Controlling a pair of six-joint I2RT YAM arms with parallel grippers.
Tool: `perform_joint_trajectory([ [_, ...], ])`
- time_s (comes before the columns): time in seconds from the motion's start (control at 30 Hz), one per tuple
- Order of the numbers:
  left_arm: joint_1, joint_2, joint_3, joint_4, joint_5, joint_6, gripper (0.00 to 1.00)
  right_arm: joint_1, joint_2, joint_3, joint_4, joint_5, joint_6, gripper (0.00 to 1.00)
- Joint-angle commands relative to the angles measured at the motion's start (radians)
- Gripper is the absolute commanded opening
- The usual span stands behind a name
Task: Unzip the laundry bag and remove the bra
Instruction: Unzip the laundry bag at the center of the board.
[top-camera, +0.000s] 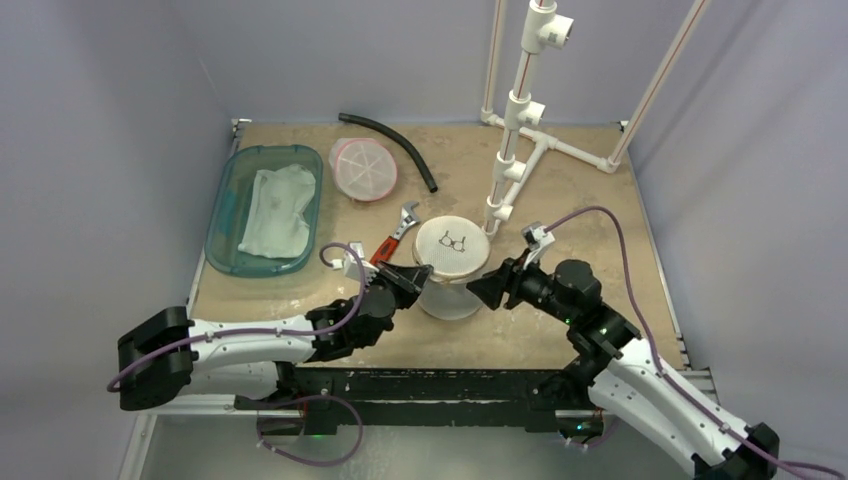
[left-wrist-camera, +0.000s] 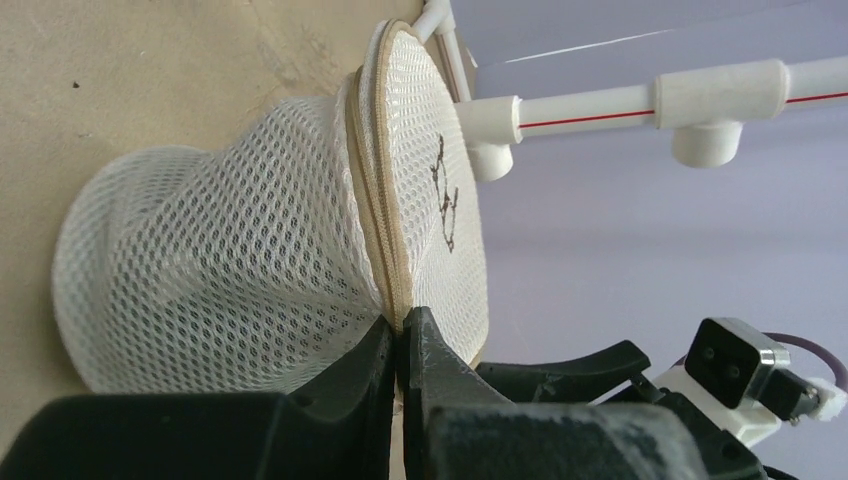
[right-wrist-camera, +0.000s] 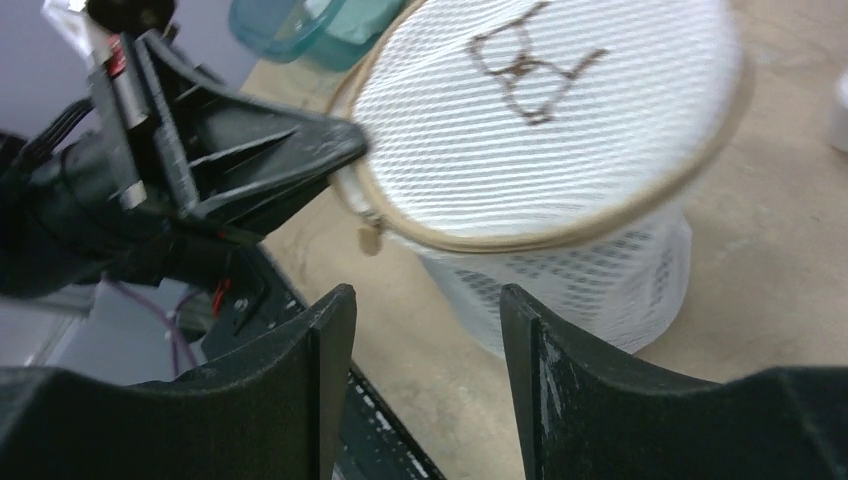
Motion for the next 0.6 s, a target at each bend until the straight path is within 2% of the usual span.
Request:
perform_joint_trajectory([
  [0.0, 0.004, -0.037, 0.070, -0.048, -0.054, 0.025, 0.00, 0.141, 0.059, 0.092, 0.051, 0.038, -0.068, 0.57],
  [0.13, 0.004, -0.026, 0.089, -0.073, -0.062, 0.011, 0.00, 0.360, 0.159, 0.117, 0.082, 0.260, -0.038, 0.55],
  [0.2, 0.004, -0.024, 0.091, -0.089, -0.064, -0.002, 0.00, 0.429, 0.208, 0.130, 0.090, 0.365, -0.013, 0.52],
  [0.33, 0.003, -0.032, 0.080, -0.091, -0.060, -0.013, 0.00, 0.443, 0.254, 0.122, 0.119, 0.485, 0.049, 0.48],
  [0.57, 0.005, -0.058, 0.071, -0.124, -0.066, -0.020, 0.00, 0.444, 0.291, 0.129, 0.148, 0.588, 0.063, 0.48],
])
